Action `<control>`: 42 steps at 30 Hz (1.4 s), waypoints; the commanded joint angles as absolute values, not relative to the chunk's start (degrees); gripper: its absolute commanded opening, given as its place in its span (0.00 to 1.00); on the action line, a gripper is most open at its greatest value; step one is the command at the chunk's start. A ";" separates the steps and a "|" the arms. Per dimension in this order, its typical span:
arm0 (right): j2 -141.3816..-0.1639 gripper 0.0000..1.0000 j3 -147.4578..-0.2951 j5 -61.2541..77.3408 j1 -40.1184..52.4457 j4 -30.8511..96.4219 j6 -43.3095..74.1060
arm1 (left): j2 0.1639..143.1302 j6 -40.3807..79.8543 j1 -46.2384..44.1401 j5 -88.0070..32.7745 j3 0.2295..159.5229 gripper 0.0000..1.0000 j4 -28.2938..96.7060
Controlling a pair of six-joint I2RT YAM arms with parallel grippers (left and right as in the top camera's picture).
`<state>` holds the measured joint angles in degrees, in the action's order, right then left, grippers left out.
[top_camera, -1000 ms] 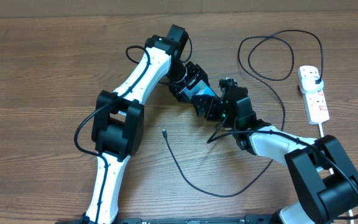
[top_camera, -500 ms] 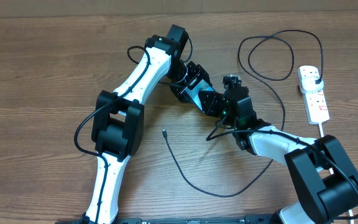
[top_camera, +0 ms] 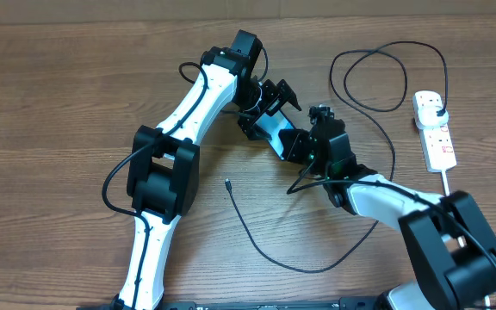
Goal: Plug charger to phone and switch on socket
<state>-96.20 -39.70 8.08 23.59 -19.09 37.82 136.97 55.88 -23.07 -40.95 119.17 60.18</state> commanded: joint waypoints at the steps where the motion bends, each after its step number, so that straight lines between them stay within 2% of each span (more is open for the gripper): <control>1: -87.96 0.04 -41.78 6.48 21.63 -19.00 36.80 | 132.90 47.64 -21.17 -40.80 123.17 1.00 59.96; 4: -82.24 0.04 -41.78 7.73 18.04 -15.97 35.77 | 126.04 36.32 -20.36 -32.75 123.59 1.00 60.75; 9: -74.59 0.04 -41.78 9.54 13.89 -9.76 35.57 | 118.41 27.33 -20.36 -24.40 123.39 1.00 66.35; 15: -65.76 0.04 -41.78 12.56 12.12 -3.66 35.81 | 113.54 21.76 -20.36 -25.91 118.21 1.00 67.37; 22: -61.49 0.04 -41.76 17.47 10.94 3.97 38.19 | 102.63 17.74 -20.18 -27.86 101.78 0.98 62.30; 28: -61.58 0.04 -41.76 23.16 10.96 3.99 41.91 | 86.91 19.79 -17.78 -28.75 80.64 1.00 50.11; 31: -61.58 0.04 -41.76 23.51 11.16 3.97 44.40 | 79.18 22.11 -15.66 -34.06 69.32 1.00 40.58; 36: -62.28 0.04 -41.74 23.97 11.18 2.87 50.30 | 71.26 34.09 -12.99 -39.83 51.72 0.99 19.35; 42: -67.61 0.04 -41.60 30.37 12.29 -6.13 56.16 | 72.58 51.13 -13.17 -44.03 36.62 1.00 -13.54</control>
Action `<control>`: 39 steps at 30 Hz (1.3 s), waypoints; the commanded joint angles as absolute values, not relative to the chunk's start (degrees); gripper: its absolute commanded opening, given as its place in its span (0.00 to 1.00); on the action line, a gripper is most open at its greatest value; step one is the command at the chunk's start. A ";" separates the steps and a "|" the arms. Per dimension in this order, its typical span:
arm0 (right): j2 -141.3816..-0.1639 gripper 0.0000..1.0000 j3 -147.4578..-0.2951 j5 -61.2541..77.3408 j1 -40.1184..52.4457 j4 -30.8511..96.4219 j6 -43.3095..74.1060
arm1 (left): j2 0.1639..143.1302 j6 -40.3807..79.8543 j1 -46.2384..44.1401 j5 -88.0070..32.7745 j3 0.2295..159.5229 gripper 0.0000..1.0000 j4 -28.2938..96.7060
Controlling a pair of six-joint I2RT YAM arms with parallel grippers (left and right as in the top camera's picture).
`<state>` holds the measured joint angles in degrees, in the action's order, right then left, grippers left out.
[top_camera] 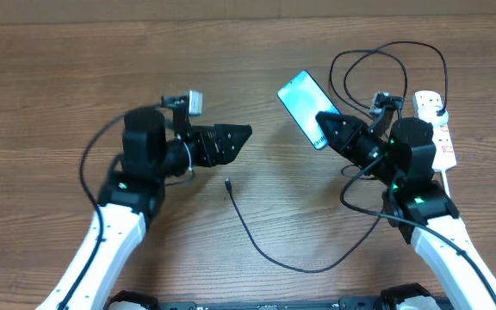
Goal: Plug charger to phone and switch on socket
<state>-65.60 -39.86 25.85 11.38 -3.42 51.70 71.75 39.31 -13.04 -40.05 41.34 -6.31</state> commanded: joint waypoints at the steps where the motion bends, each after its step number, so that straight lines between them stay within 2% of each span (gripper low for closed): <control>1: -68.73 0.04 -41.60 31.03 12.86 -7.64 57.04 | 73.19 53.23 -13.17 -44.18 34.94 1.00 -19.07; 3: -71.40 0.04 -41.60 31.42 15.00 -11.62 58.87 | 75.18 58.08 -13.15 -44.12 32.71 1.00 -28.64; 13: -81.56 0.04 -41.60 29.78 22.65 -27.22 65.41 | 86.89 74.32 -13.15 -44.07 32.56 1.00 -52.53; 17: -84.71 0.04 -41.60 29.52 25.32 -35.33 66.85 | 90.78 79.00 -13.15 -42.33 32.56 1.00 -58.19; 22: -86.32 0.04 -41.60 26.92 27.18 -35.94 67.72 | 93.76 84.20 -13.15 -40.07 32.58 1.00 -69.71; 35: -86.54 0.04 -41.60 17.12 31.48 -38.13 67.66 | 94.39 92.97 -13.15 -37.06 32.91 1.00 -78.91; 39: -86.80 0.04 -41.60 16.97 31.53 -38.52 67.51 | 94.39 93.45 -13.15 -39.24 32.91 0.94 -78.87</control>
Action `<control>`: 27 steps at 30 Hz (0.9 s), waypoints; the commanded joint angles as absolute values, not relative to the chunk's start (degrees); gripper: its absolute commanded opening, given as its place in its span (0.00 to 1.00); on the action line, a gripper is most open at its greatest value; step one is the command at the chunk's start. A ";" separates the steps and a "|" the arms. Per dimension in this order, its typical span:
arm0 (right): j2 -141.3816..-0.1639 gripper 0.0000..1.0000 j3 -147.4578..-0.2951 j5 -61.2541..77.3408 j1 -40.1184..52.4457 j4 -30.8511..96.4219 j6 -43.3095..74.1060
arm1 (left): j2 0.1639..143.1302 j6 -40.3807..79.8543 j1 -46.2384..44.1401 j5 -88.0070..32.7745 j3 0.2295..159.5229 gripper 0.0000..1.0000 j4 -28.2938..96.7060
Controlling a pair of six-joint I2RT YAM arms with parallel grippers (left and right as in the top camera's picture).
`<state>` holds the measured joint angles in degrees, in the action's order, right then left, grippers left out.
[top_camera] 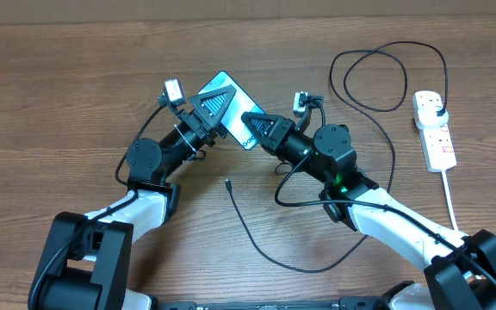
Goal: Plug charger to phone and switch on socket
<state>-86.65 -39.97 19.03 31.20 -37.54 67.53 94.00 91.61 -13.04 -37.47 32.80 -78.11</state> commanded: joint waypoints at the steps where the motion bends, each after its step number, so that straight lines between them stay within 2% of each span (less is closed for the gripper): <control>1: -86.80 0.04 -41.60 17.10 31.53 -38.50 67.26 | 94.39 93.45 -13.15 -40.18 32.91 0.92 -78.76; 5: -86.80 0.04 -41.60 18.15 31.53 -38.44 65.73 | 94.39 93.41 -13.15 -42.72 32.91 0.89 -76.79; 11: -86.80 0.04 -41.60 18.46 31.55 -36.93 65.49 | 94.39 93.36 -13.15 -43.88 32.91 0.79 -76.73; 15: -86.80 0.04 -41.60 19.25 31.55 -36.97 65.30 | 94.39 92.75 -13.15 -43.94 32.91 0.67 -76.47; 22: -86.80 0.04 -41.60 21.15 31.55 -36.99 64.93 | 94.39 92.77 -13.15 -43.94 32.91 0.32 -72.77; 27: -86.80 0.04 -41.60 21.32 31.55 -36.97 66.26 | 94.39 92.75 -13.13 -43.46 32.91 0.24 -71.83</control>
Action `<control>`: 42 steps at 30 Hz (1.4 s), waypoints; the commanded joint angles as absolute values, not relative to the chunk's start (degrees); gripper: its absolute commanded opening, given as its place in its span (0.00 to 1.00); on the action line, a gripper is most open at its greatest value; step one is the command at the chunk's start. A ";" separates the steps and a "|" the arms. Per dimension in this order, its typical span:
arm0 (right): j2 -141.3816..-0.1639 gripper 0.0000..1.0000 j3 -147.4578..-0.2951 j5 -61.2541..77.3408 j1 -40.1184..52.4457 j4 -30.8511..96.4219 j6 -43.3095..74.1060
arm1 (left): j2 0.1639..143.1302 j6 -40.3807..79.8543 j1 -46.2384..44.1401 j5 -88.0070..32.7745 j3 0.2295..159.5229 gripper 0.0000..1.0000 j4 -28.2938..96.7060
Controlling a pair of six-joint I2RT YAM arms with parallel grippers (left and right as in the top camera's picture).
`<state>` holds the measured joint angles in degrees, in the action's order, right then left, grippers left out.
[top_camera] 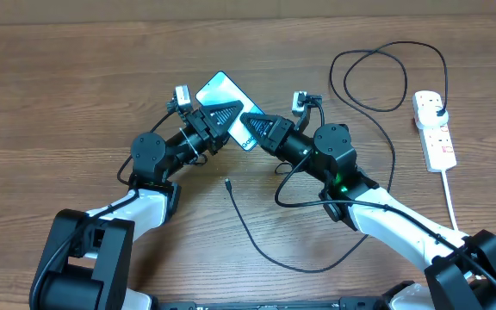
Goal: Plug charger to phone and switch on socket
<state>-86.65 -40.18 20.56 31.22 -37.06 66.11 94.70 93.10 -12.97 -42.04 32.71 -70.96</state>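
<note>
The phone (218, 88), its pale screen facing up, is held tilted above the table's middle. My right gripper (250, 129) is shut on its lower right end. My left gripper (227, 112) lies against the phone's lower left edge; its jaws are seen side-on, so their state is unclear. The black charger cable's free tip (228, 182) lies on the table below both grippers. The cable (300, 267) loops right and back to a plug in the white power strip (437, 138).
The cable's big loop (386, 77) lies at the back right, between the right arm and the power strip. The strip's own white lead (451, 194) runs toward the front right edge. The wooden table (58, 86) bears everything.
My left gripper has shifted a little to the right, further over the phone's lower left edge. The phone and my right gripper have barely moved.
First both grippers met at the phone in the middle back. Then my right gripper held the phone at the right while the left arm stood apart. Then the phone was at the centre left with both grippers at it, as now.
</note>
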 commanded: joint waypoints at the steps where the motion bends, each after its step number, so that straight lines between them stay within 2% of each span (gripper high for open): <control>1: -86.80 0.04 -41.60 21.39 31.55 -36.97 66.26 | 94.39 92.77 -13.13 -43.38 32.91 0.22 -71.83; 7: -86.80 0.04 -41.60 22.61 31.55 -36.75 66.13 | 94.39 92.79 -13.13 -42.89 32.91 0.07 -71.83; 8: -86.80 0.10 -41.60 23.05 31.55 -36.77 65.73 | 94.39 92.82 -13.10 -42.83 32.91 0.04 -71.83; 9: -86.80 0.24 -41.60 23.57 31.55 -36.77 65.28 | 94.39 92.82 -13.06 -42.74 32.91 0.05 -71.83; 10: -86.80 0.48 -41.60 24.75 31.55 -36.80 64.20 | 94.39 92.84 -12.88 -42.65 32.91 0.05 -71.83; 11: -86.74 0.63 -41.60 26.65 31.27 -36.82 62.67 | 94.39 92.97 -12.60 -42.68 32.91 0.04 -71.85; 12: -86.56 0.70 -41.60 28.47 30.83 -36.80 61.17 | 94.39 93.38 -12.14 -42.76 32.91 0.04 -71.88; 14: -85.91 0.92 -41.60 31.70 29.45 -36.80 59.27 | 94.39 94.04 -11.11 -43.64 32.91 0.05 -71.81; 16: -84.51 1.00 -41.60 34.15 27.70 -36.75 57.47 | 94.39 95.13 -9.82 -45.01 32.91 0.04 -71.50; 22: -77.76 0.99 -41.63 36.49 24.60 -33.91 50.39 | 94.39 96.92 -5.30 -50.39 32.91 0.05 -66.15; 33: -69.60 1.00 -43.92 31.94 26.11 -8.34 36.07 | 94.41 94.24 1.02 -66.48 35.44 0.04 -57.12; 37: -69.43 1.00 -46.65 26.35 28.99 0.32 32.40 | 95.61 92.82 2.74 -73.10 39.20 0.04 -53.82; 42: -69.43 1.00 -50.59 17.78 32.42 10.98 29.39 | 99.61 96.57 3.31 -78.46 44.95 0.04 -50.78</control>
